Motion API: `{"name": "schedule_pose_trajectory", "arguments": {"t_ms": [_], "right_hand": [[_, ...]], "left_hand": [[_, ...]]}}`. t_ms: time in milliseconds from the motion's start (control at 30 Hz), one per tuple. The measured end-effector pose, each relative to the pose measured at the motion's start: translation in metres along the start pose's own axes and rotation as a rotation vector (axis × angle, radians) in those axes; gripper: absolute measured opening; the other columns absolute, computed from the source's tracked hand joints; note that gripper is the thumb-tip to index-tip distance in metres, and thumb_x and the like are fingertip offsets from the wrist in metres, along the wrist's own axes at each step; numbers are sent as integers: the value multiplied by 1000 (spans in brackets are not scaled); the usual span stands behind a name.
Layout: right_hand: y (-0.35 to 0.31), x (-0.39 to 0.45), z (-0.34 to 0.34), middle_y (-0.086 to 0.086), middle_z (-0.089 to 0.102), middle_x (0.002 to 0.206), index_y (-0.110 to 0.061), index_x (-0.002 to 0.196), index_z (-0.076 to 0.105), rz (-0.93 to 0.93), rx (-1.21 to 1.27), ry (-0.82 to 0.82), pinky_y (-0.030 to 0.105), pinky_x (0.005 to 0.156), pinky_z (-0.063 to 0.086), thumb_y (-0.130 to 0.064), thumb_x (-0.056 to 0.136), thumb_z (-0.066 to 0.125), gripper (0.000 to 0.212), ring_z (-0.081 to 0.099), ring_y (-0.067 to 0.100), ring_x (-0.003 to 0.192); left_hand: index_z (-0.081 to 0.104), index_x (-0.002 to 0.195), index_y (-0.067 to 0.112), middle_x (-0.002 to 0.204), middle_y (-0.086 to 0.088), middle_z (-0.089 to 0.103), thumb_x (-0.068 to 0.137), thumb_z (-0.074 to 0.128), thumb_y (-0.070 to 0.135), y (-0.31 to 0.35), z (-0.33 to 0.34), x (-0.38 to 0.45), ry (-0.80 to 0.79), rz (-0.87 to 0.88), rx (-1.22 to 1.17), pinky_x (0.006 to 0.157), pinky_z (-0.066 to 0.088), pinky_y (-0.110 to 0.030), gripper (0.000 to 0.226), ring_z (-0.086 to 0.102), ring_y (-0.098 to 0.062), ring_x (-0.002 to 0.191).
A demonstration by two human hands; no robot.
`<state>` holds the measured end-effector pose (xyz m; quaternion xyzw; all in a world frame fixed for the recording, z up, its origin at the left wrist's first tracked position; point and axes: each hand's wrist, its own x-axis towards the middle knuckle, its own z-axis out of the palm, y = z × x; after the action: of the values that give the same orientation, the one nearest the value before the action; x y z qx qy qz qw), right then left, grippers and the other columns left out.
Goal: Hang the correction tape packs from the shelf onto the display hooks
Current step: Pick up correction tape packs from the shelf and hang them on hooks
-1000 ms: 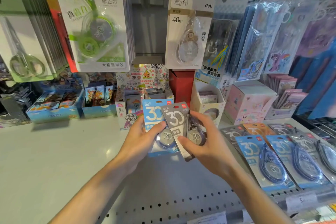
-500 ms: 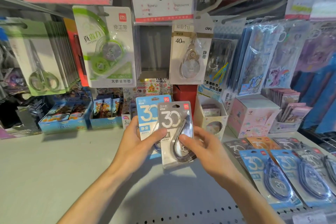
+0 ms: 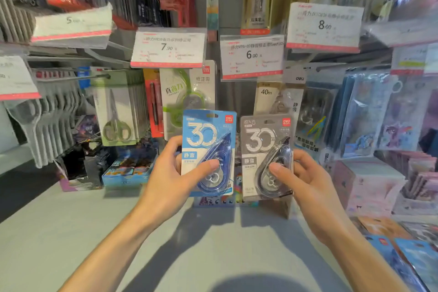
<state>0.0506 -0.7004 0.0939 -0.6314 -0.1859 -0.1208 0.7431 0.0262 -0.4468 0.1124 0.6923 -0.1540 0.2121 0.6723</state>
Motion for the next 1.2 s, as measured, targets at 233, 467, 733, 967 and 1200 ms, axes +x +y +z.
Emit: {"name": "schedule_pose_trajectory", "arguments": {"t_ms": [233, 467, 733, 967, 1200], "right_hand": [[-43, 16, 13, 4, 81, 109, -14, 116, 67, -89, -54, 25, 34, 85, 61, -35, 74, 77, 48, 77, 23, 101], [-73, 13, 12, 5, 81, 104, -13, 117, 68, -136, -28, 16, 16, 60, 55, -29, 77, 74, 44, 77, 13, 83], [-80, 9, 11, 10, 79, 111, -11, 119, 67, -194, 2, 29, 38, 88, 58, -34, 73, 77, 52, 75, 26, 103], [-65, 15, -2, 1, 81, 103, -17, 114, 70, -174, -109, 69, 20, 73, 59, -26, 86, 76, 30, 77, 20, 97], [-72, 39, 21, -7, 79, 106, -35, 109, 69, -224, -255, -8, 47, 96, 57, -34, 92, 77, 20, 76, 14, 99]], "left_hand": [[60, 120, 35, 117, 9, 78, 79, 83, 32, 43, -10, 13, -27, 127, 97, 82, 57, -19, 47, 75, -12, 105], [62, 114, 49, 120, 12, 76, 77, 81, 42, 67, -9, 15, -63, 212, 139, 90, 60, -31, 43, 74, -12, 110], [62, 118, 43, 119, 13, 76, 77, 82, 39, 86, -5, 11, -49, 268, 98, 81, 58, -19, 46, 76, -12, 104], [58, 124, 27, 111, 13, 79, 80, 78, 26, 94, -1, 14, -34, 294, 34, 73, 58, -15, 48, 78, -9, 95], [57, 124, 25, 112, 13, 79, 81, 76, 23, 95, -1, 16, -28, 311, 35, 74, 57, -15, 47, 77, -9, 96]]}}
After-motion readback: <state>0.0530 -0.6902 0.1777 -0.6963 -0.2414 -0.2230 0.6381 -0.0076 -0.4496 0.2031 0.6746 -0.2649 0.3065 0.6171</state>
